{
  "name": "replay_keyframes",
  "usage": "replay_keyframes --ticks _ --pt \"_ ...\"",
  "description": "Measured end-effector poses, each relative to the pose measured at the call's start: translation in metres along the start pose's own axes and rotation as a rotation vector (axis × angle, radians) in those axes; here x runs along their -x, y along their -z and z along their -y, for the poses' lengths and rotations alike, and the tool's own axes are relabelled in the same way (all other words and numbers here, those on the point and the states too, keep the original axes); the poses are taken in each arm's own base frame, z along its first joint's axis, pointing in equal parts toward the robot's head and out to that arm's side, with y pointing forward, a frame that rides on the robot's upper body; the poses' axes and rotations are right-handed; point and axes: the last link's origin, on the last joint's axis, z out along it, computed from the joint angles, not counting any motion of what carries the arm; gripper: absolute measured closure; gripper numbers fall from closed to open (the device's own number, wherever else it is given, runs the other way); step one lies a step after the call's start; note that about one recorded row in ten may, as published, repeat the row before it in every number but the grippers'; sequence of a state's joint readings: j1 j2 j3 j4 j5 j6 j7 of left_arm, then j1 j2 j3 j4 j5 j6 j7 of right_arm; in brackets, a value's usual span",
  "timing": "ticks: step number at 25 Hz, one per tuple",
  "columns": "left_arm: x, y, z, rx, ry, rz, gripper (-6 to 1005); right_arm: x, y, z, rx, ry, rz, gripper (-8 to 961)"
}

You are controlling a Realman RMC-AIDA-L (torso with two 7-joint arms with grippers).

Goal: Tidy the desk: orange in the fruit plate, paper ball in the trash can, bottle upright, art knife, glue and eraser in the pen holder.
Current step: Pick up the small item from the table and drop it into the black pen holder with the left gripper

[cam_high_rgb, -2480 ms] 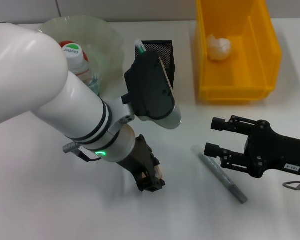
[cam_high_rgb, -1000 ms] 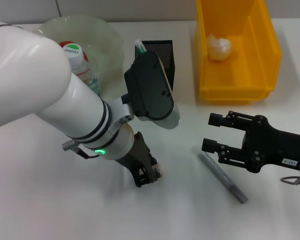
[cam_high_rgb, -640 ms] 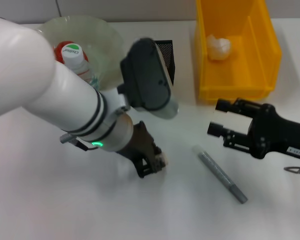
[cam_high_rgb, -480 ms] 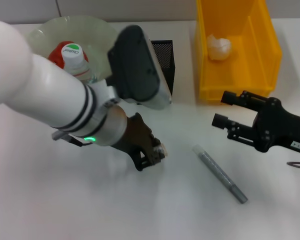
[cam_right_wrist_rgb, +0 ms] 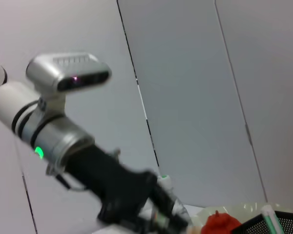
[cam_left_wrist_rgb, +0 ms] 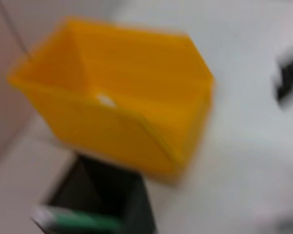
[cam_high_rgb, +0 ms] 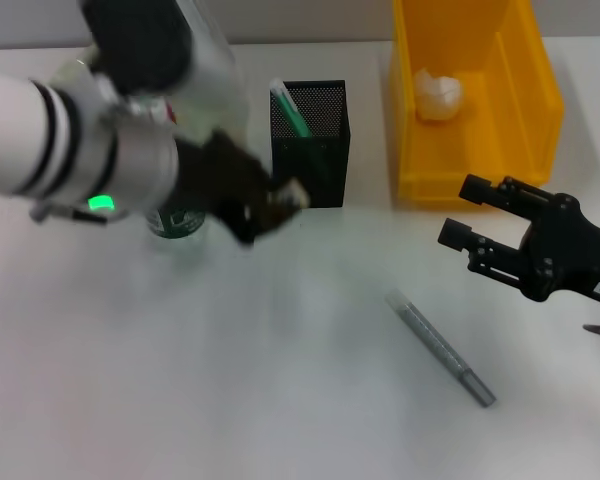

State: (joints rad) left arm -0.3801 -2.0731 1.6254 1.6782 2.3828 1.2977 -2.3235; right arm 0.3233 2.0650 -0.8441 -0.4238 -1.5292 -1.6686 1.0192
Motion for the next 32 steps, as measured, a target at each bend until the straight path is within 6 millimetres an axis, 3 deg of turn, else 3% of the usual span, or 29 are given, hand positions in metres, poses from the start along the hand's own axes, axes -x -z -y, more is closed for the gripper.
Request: replay_keyframes --ticks 6,11,12,22,32 --pt "-0.027 0.013 0.019 -0.050 0.046 -0.271 745 -0.002 -0.002 -0.004 0.003 -0.009 0.011 287" --pt "-0.036 0.004 0.027 -0.116 0.044 -0.341 744 -0.004 -0.003 -0.008 0.017 -0.014 0.016 287" --pt "-0.037 -0.007 0.031 -0.141 0.053 -0.346 744 -0.005 -0.004 -0.009 0.020 -0.015 0.016 287" --pt "-0.017 -0.062 0.044 -0.115 0.122 -0.227 738 -0.007 -0.004 -0.011 0.029 -0.027 0.013 287" --pt "-0.007 -0.072 0.054 -0.155 0.155 -0.207 732 -0.006 -0.004 -0.012 0.037 -0.029 0.016 287"
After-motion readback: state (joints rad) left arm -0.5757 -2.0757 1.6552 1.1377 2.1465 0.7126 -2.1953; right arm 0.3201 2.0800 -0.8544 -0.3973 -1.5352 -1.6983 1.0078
